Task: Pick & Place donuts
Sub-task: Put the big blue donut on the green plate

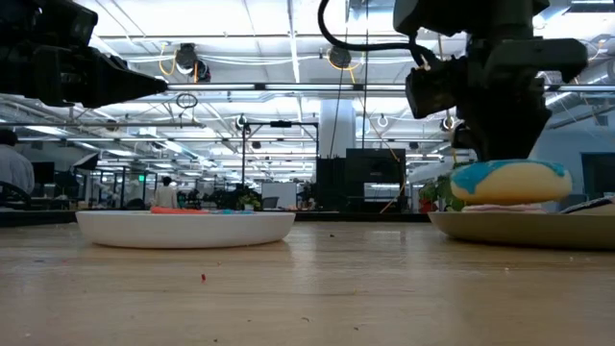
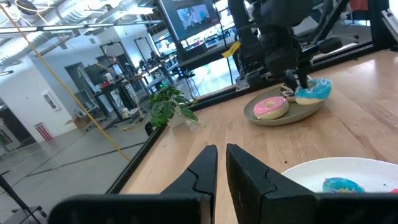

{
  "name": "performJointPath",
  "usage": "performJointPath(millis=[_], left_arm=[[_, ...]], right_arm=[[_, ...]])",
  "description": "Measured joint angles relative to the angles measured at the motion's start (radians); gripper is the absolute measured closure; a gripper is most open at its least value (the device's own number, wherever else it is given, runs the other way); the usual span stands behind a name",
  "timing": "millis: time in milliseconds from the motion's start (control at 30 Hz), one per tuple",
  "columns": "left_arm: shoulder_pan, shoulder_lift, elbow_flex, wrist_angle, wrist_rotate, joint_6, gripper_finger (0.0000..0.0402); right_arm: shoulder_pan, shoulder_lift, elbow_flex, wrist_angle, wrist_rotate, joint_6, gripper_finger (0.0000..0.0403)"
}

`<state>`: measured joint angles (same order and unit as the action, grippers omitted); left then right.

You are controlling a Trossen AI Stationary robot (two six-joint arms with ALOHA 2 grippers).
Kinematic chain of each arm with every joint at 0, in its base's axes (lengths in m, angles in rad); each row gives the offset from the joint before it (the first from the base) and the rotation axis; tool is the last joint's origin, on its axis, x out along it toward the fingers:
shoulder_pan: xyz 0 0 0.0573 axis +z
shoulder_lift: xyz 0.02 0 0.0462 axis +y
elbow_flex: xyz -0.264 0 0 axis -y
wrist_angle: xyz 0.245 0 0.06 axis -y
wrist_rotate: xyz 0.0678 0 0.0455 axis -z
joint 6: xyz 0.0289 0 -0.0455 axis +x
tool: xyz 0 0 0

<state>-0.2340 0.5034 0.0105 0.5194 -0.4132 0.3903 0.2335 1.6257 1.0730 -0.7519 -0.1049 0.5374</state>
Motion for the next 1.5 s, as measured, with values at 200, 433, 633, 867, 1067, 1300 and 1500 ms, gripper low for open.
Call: performJointPath(millis=[200,433,633,867,1067,1300,1500], left_arm=[[0.0,0.0,0.0,0.0,0.0,0.0,0.036],[0.0,0.0,0.0,0.0,0.0,-0.001,0.036],[0.0,0.0,0.0,0.0,0.0,-0.001,0.036],[0.0,0.0,0.0,0.0,0.0,-0.001,0.036],[0.0,0.0,0.0,0.0,0.0,-0.001,0.036],[0.0,0.0,0.0,0.0,0.0,-0.001,0.036],[0.0,0.0,0.0,0.0,0.0,-0.001,0.036]], right_arm=[[0.004,0.0,-0.044,0.004,0.001,0.032,0.0391],[0.002,0.0,-0.098,0.055,-0.001,0.03,0.039],[-0.005,0.0,-0.11,0.054,-0.001,0.044,0.0382],[-0.023,0.0,-0.11,0.052,-0.001,0.066,0.0316],[-0.031,0.0,-0.11,0.052,-0.001,0.079,0.0246],[-0.032,0.0,-0.058,-0.029,-0.002,0.079,0.0193],[-0.032,0.0,-0.005,-0.067,-0.001,0.076,0.0184]])
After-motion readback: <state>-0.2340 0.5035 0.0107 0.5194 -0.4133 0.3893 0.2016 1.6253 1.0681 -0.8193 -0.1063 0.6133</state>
